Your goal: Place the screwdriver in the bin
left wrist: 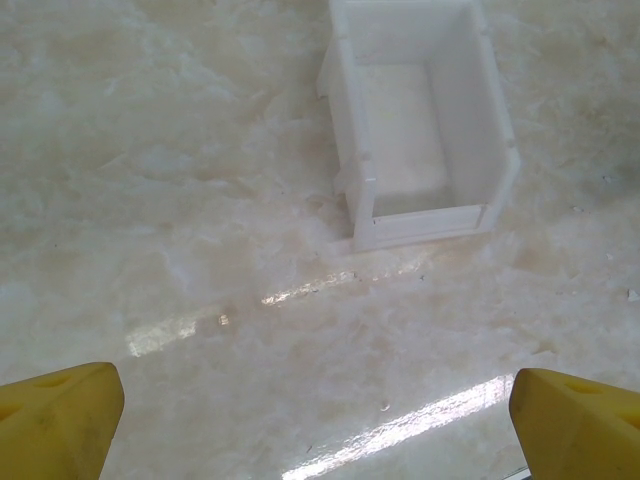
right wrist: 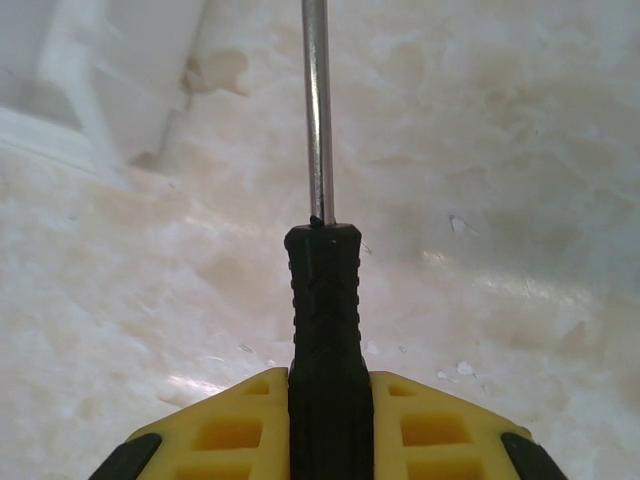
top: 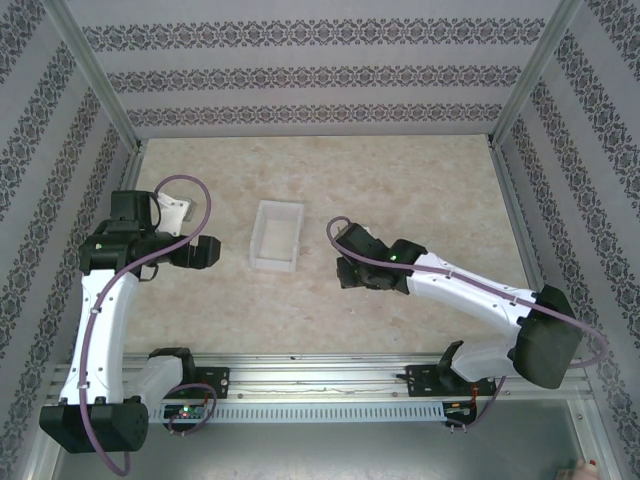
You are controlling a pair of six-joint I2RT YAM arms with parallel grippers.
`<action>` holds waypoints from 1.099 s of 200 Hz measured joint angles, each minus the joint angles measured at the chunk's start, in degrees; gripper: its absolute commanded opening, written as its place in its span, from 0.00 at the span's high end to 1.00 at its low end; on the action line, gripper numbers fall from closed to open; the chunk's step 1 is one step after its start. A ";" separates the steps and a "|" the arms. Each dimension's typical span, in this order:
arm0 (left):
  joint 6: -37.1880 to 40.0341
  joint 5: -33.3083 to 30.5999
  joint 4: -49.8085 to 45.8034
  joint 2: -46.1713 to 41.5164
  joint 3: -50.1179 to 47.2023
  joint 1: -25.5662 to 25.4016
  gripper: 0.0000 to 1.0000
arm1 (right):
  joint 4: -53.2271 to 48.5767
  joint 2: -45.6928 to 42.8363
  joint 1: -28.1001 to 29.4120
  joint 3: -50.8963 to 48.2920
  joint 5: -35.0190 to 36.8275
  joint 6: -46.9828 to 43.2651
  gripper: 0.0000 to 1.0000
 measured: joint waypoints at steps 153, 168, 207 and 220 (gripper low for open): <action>1.16 -0.90 -0.11 -5.95 1.66 0.00 0.01 | 2.99 18.32 2.82 22.73 -2.12 -0.33 0.83; 1.92 -1.57 -0.20 -6.99 2.34 0.00 0.01 | 3.39 20.65 3.10 24.26 -2.12 0.37 0.83; 3.45 -1.95 -0.24 -8.28 3.61 0.00 0.01 | 5.27 25.53 3.48 26.80 -2.12 2.23 0.83; 3.89 -1.95 -0.26 -8.37 3.58 0.00 0.01 | 5.64 27.21 3.63 27.93 -2.10 2.97 0.83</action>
